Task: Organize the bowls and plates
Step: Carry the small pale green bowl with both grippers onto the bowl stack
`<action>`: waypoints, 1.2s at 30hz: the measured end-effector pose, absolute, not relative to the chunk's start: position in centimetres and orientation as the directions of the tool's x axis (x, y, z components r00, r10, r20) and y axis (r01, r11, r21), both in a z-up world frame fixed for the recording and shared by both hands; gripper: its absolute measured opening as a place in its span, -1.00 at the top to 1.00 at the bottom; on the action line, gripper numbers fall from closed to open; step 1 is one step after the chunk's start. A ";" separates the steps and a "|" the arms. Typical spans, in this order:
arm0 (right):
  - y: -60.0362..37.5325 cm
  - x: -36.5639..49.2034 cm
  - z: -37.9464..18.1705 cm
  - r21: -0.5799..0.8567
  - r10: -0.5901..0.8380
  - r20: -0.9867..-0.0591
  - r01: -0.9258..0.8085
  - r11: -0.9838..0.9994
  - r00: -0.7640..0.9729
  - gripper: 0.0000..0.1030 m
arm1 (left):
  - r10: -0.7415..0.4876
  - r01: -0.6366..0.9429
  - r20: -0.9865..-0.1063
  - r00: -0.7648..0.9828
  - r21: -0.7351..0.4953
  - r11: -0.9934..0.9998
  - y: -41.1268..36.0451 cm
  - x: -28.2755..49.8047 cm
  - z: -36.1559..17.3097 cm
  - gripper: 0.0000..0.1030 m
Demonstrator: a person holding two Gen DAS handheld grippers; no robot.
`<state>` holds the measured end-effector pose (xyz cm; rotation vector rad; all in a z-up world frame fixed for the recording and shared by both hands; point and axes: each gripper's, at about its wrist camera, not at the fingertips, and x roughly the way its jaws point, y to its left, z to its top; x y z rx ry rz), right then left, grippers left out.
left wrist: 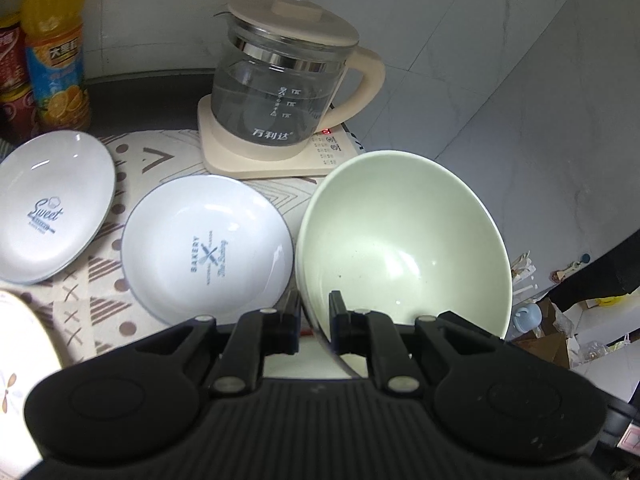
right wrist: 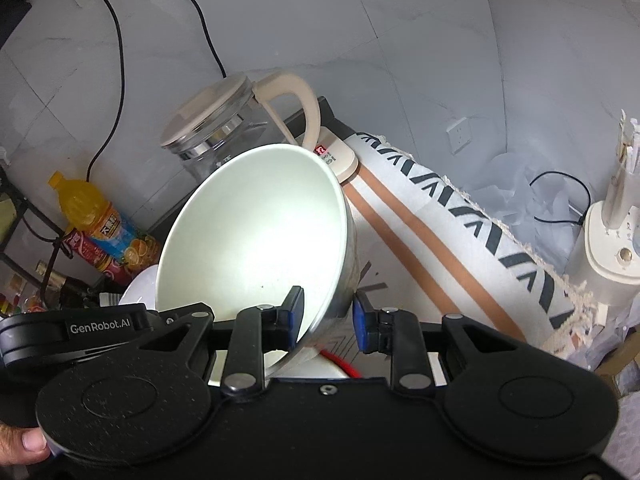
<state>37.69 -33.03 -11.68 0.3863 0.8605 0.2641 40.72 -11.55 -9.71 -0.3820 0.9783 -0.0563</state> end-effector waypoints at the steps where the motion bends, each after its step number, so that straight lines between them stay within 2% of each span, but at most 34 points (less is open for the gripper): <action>1: -32.9 37.4 -11.6 0.430 0.376 -0.685 -0.070 0.900 0.624 0.49 | -0.217 -0.126 -0.799 0.561 -0.342 0.931 -11.4 40.3 -9.7 0.77; 17: -31.5 32.3 -10.2 0.371 0.372 -0.723 -0.126 0.920 0.582 0.49 | -0.220 -0.158 -0.821 0.527 -0.349 0.924 -10.4 33.5 -9.4 0.76; 36: -31.7 30.9 -12.6 0.339 0.319 -0.758 -0.075 0.938 0.569 0.55 | -0.307 -0.179 -0.868 0.389 -0.398 0.900 -10.9 31.4 -13.3 0.64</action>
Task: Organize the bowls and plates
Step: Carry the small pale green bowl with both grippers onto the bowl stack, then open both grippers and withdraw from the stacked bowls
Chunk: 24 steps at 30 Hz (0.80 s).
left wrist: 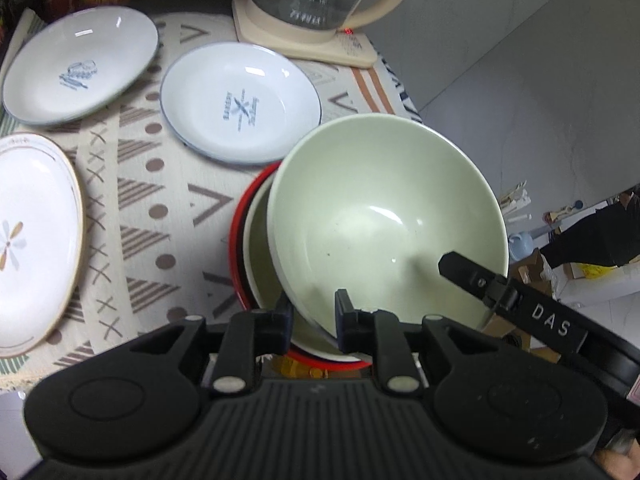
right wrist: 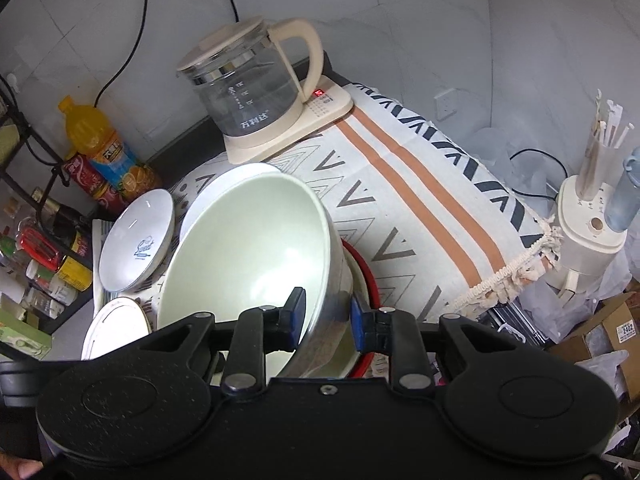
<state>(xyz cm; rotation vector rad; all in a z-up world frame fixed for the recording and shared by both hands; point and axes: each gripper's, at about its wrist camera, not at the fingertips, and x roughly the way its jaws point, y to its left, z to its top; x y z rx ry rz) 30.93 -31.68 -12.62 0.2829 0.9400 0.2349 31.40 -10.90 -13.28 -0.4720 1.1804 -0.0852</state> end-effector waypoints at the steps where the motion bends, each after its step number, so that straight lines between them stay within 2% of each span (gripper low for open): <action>1: -31.8 31.1 -12.8 0.341 0.318 -0.757 -0.070 0.938 0.571 0.57 | -0.309 -0.176 -0.869 0.386 -0.398 0.900 -10.9 31.5 -13.4 0.63; 5: -32.0 32.0 -13.3 0.344 0.307 -0.759 -0.048 0.938 0.574 0.84 | -0.282 -0.183 -0.890 0.359 -0.363 0.913 -10.9 32.0 -13.8 0.55; 6: -32.0 32.1 -13.5 0.338 0.300 -0.762 -0.043 0.940 0.574 0.86 | -0.286 -0.185 -0.887 0.363 -0.369 0.911 -10.8 32.0 -13.8 0.54; 21: -31.4 32.9 -14.3 0.284 0.283 -0.784 -0.087 0.955 0.553 0.87 | -0.261 -0.197 -0.908 0.327 -0.335 0.921 -9.5 32.1 -13.6 0.47; 24: -31.2 32.8 -14.0 0.274 0.280 -0.787 -0.096 0.957 0.550 0.81 | -0.251 -0.203 -0.907 0.339 -0.331 0.922 -9.1 32.2 -13.5 0.44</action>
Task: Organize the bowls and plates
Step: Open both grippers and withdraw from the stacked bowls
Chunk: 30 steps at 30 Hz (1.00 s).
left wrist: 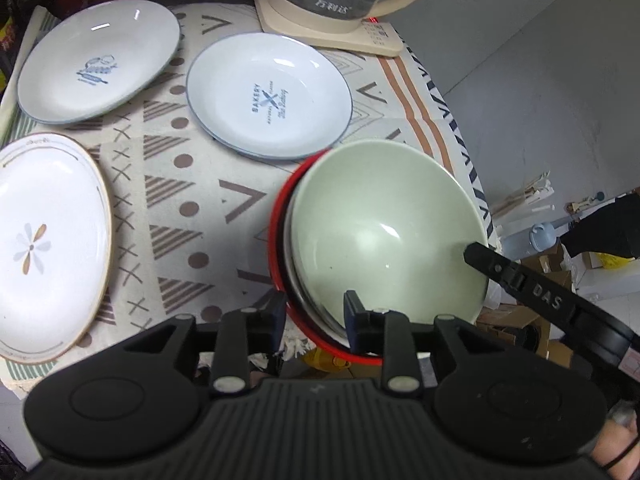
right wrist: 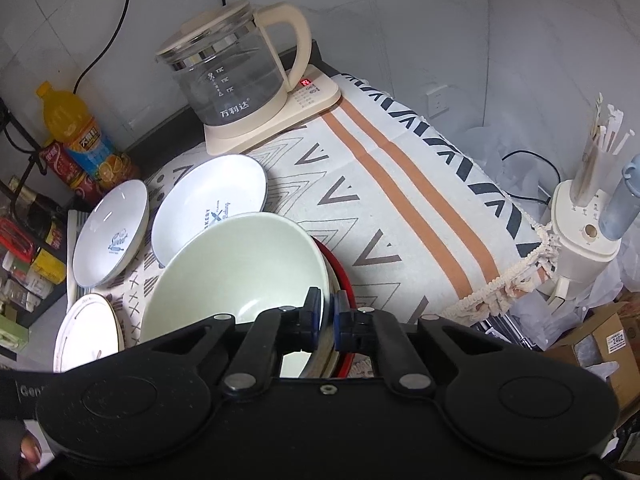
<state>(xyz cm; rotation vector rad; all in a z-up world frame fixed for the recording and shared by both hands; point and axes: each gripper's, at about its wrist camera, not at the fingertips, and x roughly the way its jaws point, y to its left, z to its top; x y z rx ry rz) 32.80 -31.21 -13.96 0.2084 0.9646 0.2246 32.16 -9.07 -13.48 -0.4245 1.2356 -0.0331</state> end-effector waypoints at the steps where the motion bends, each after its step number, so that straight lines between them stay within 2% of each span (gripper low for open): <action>1: -31.2 32.7 -13.7 0.272 0.280 -0.782 -0.100 0.957 0.557 0.80 | -0.245 -0.204 -0.907 0.341 -0.326 0.923 -9.0 32.2 -13.5 0.41; 7: -31.6 31.8 -12.9 0.233 0.268 -0.748 -0.138 0.963 0.607 0.82 | -0.249 -0.228 -0.903 0.350 -0.340 0.912 -7.9 32.2 -14.0 0.25; 21: -31.1 31.4 -14.4 0.238 0.271 -0.768 -0.134 0.962 0.580 0.83 | -0.226 -0.214 -0.888 0.400 -0.331 0.919 -6.9 31.6 -12.8 0.19; 24: -30.9 31.3 -13.6 0.253 0.282 -0.764 -0.133 0.958 0.580 0.67 | -0.214 -0.211 -0.885 0.412 -0.322 0.923 -6.5 31.4 -12.5 0.16; 26: -30.4 31.1 -12.9 0.247 0.288 -0.759 -0.152 0.957 0.584 0.40 | -0.195 -0.217 -0.883 0.427 -0.309 0.926 -6.2 31.2 -12.2 0.05; 27: -30.1 31.0 -12.5 0.242 0.292 -0.756 -0.165 0.956 0.585 0.34 | -0.189 -0.215 -0.876 0.444 -0.309 0.926 -6.0 31.0 -11.9 0.02; 29: -29.2 30.6 -11.6 0.224 0.296 -0.746 -0.193 0.955 0.596 -0.04 | -0.179 -0.210 -0.863 0.472 -0.307 0.928 -5.6 30.6 -11.3 -0.21; 30: -28.8 30.3 -11.1 0.216 0.304 -0.734 -0.215 0.952 0.607 -0.11 | -0.170 -0.211 -0.860 0.482 -0.302 0.930 -5.4 30.4 -11.1 -0.28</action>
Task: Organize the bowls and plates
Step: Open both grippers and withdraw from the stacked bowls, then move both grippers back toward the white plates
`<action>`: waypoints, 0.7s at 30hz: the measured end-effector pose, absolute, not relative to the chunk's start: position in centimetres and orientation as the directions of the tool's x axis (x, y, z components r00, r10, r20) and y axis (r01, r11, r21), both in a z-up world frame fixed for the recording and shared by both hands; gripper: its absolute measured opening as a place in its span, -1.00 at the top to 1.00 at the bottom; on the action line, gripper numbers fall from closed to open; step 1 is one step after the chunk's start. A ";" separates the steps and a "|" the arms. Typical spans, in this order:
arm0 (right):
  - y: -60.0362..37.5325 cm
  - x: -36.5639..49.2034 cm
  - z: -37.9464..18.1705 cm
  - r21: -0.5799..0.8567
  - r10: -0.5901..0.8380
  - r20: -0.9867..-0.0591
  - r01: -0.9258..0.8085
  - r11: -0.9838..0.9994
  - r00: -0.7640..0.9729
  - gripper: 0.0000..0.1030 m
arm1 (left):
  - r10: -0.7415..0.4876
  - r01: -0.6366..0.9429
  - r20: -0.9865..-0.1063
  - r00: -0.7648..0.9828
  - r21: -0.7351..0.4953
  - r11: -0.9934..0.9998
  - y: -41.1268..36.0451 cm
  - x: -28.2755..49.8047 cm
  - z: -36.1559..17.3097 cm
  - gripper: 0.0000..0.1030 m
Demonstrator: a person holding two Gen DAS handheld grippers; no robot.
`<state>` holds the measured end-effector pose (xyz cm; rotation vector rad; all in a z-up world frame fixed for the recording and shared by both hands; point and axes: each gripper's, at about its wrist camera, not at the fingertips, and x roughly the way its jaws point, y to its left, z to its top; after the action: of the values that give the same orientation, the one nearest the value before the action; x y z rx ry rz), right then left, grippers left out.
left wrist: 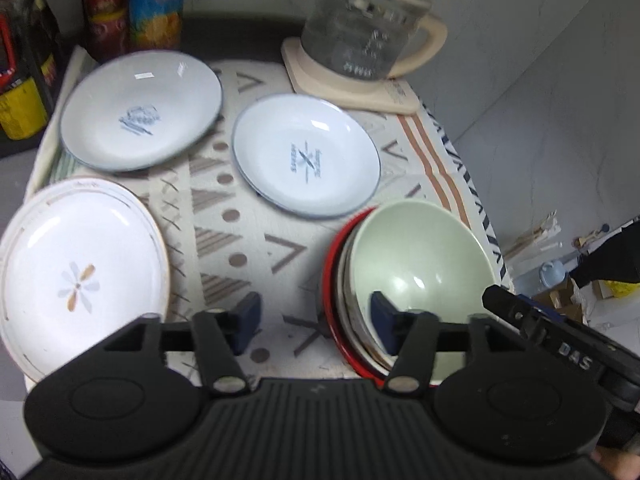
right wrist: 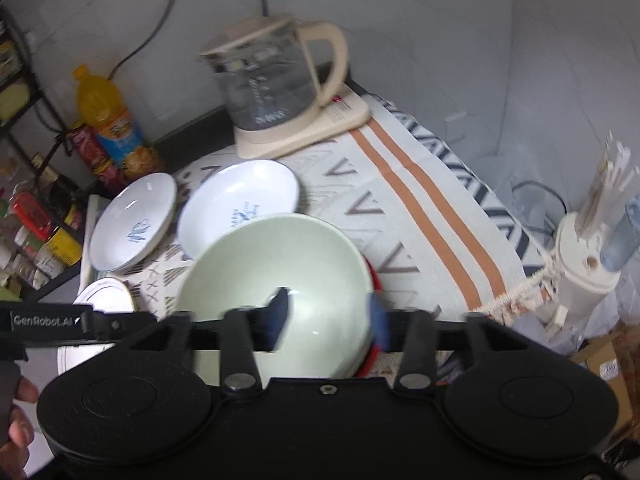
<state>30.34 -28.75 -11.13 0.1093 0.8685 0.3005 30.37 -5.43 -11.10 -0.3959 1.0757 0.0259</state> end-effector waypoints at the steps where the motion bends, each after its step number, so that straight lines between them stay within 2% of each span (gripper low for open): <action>1: -28.3 30.1 -10.7 0.206 0.311 -0.725 -0.237 0.949 0.615 -0.21 | -0.164 -0.210 -0.855 0.492 -0.299 0.931 -5.2 30.1 -10.9 -0.38; 3: -27.4 29.9 -10.1 0.189 0.325 -0.711 -0.275 0.943 0.624 -0.45 | -0.159 -0.205 -0.847 0.507 -0.298 0.932 -4.8 29.8 -10.7 -0.50; 5: -26.5 29.7 -9.7 0.187 0.342 -0.697 -0.300 0.935 0.631 -0.83 | -0.150 -0.204 -0.849 0.507 -0.288 0.936 -4.3 29.6 -10.6 -0.61; 7: -25.8 29.7 -9.6 0.189 0.352 -0.694 -0.314 0.931 0.627 -0.96 | -0.121 -0.216 -0.853 0.508 -0.262 0.941 -3.8 29.1 -10.5 -0.67; 8: -25.4 29.7 -9.6 0.187 0.354 -0.695 -0.318 0.930 0.626 -0.98 | -0.113 -0.227 -0.851 0.513 -0.262 0.938 -3.4 28.9 -10.5 -0.77; 10: -24.7 29.6 -9.7 0.186 0.366 -0.696 -0.338 0.923 0.618 -1.00 | -0.110 -0.244 -0.846 0.521 -0.272 0.931 -2.5 28.3 -10.4 -0.84; 16: -22.6 29.0 -9.6 0.180 0.401 -0.693 -0.395 0.901 0.599 -1.00 | -0.060 -0.288 -0.837 0.544 -0.253 0.924 -0.3 26.6 -10.0 -0.85; 21: -20.9 28.7 -9.8 0.186 0.433 -0.690 -0.436 0.880 0.580 -1.00 | -0.036 -0.337 -0.837 0.546 -0.258 0.906 1.6 25.1 -10.0 -1.00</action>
<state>28.70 -20.94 -9.77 -0.0047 0.8057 0.5082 25.09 1.57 -10.04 -0.4179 0.9844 0.1845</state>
